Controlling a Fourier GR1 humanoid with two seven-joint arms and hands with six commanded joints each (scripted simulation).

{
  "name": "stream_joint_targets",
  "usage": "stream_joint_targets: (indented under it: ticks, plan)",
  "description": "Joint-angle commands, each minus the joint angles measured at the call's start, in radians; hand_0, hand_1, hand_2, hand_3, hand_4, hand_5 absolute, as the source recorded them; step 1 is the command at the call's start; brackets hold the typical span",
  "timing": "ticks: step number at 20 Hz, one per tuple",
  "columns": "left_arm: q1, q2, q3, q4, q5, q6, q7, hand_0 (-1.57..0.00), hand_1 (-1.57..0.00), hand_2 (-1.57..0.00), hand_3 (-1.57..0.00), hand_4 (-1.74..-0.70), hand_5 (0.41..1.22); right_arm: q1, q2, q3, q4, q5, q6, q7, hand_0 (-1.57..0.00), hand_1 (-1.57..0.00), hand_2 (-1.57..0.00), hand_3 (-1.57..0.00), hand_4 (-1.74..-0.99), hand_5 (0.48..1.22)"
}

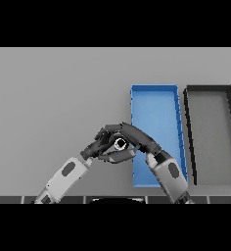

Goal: Pick up the blue pipe and place it into the blue bin.

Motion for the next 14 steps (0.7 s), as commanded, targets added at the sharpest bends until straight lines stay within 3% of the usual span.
stream_joint_targets:
  ticks: [1, 3, 4, 6, 8, 9, 12, 13, 14]
  plan:
    - [0.006, -0.008, 0.012, 0.003, 0.021, 0.000, -0.020, -1.03, -1.01, -0.99, -0.62, -1.66, 1.192, 0.007, 0.018, 0.006, 0.002, -0.013, -0.007, 0.003, -1.01, -1.02, -1.02, -0.83, -1.541, 0.604]
    - [0.032, -0.033, 0.016, -0.008, 0.070, -0.004, -0.038, -1.22, -1.21, -1.20, -0.52, -1.69, 1.203, 0.016, 0.040, 0.009, 0.008, -0.020, -0.023, 0.010, -1.21, -1.22, -1.22, -1.10, -1.492, 0.706]
    - [0.034, -0.038, 0.026, -0.008, 0.095, -0.010, -0.044, -1.29, -1.28, -1.27, -0.53, -1.70, 1.206, 0.026, 0.049, 0.011, -0.001, -0.011, -0.034, -0.018, -1.28, -1.29, -1.29, -1.19, -1.475, 0.809]
    - [0.027, -0.033, 0.035, -0.005, 0.102, -0.016, -0.043, -1.39, -1.39, -1.38, -0.55, -1.71, 1.212, 0.034, 0.052, 0.019, -0.003, 0.030, -0.038, -0.056, -1.39, -1.39, -1.39, -1.33, -1.458, 0.957]
    - [0.026, -0.027, 0.024, 0.002, 0.092, -0.008, -0.042, -1.46, -1.45, -1.45, -0.59, -1.72, 1.215, 0.030, 0.048, 0.018, 0.000, 0.059, -0.017, -0.056, -1.45, -1.46, -1.46, -1.42, -1.459, 1.052]
    - [0.016, -0.019, 0.023, 0.002, 0.080, -0.006, -0.041, -1.48, -1.45, -1.47, -0.55, -1.73, 1.216, 0.030, 0.055, 0.024, 0.005, 0.087, -0.012, -0.081, -1.48, -1.48, -1.48, -1.45, -1.465, 1.086]
    - [0.014, -0.002, 0.005, 0.009, 0.069, -0.005, -0.080, -1.50, -1.36, -1.52, -0.51, -1.73, 1.219, 0.056, 0.084, 0.017, -0.011, 0.085, 0.018, -0.067, -1.52, -1.52, -1.52, -1.51, -1.473, 1.152]
    - [0.014, 0.005, 0.000, 0.004, 0.067, -0.011, -0.085, -1.43, -1.22, -1.35, -0.53, -1.64, 1.219, 0.062, 0.100, 0.015, -0.012, 0.082, 0.027, -0.064, -1.53, -1.53, -1.53, -1.52, -1.474, 1.166]
    - [0.005, 0.012, -0.003, 0.011, 0.056, -0.022, -0.090, -1.41, -1.19, -1.24, -0.52, -1.54, 1.219, 0.069, 0.102, 0.003, -0.015, 0.083, 0.036, -0.065, -1.54, -1.54, -1.54, -1.53, -1.477, 1.177]
